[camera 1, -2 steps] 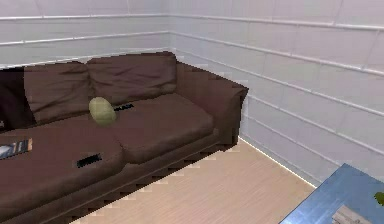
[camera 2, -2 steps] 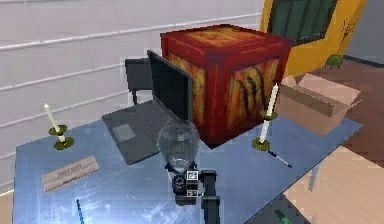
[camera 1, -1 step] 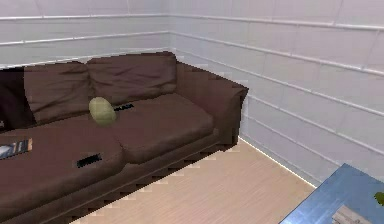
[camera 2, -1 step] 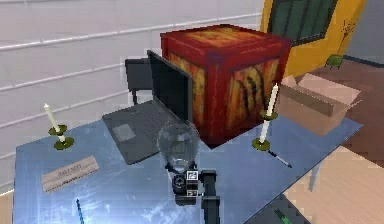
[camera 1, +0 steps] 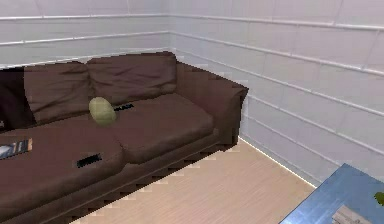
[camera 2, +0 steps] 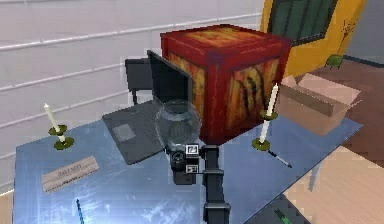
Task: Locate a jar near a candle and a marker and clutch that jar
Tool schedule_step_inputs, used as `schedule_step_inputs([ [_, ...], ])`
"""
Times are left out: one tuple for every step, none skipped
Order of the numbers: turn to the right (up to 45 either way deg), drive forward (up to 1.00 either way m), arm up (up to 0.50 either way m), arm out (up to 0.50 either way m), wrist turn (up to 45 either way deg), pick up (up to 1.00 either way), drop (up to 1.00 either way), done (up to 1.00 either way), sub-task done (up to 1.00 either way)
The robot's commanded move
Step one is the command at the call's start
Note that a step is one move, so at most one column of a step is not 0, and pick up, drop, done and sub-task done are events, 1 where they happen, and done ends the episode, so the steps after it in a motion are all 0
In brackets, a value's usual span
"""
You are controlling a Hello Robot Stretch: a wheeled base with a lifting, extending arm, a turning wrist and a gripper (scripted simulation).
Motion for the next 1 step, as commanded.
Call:
schedule_step_inputs([
  [0.0, 0.0, 0.0, 0.0, 0.0, 0.0, 0.0, 1.0, 0.0],
])
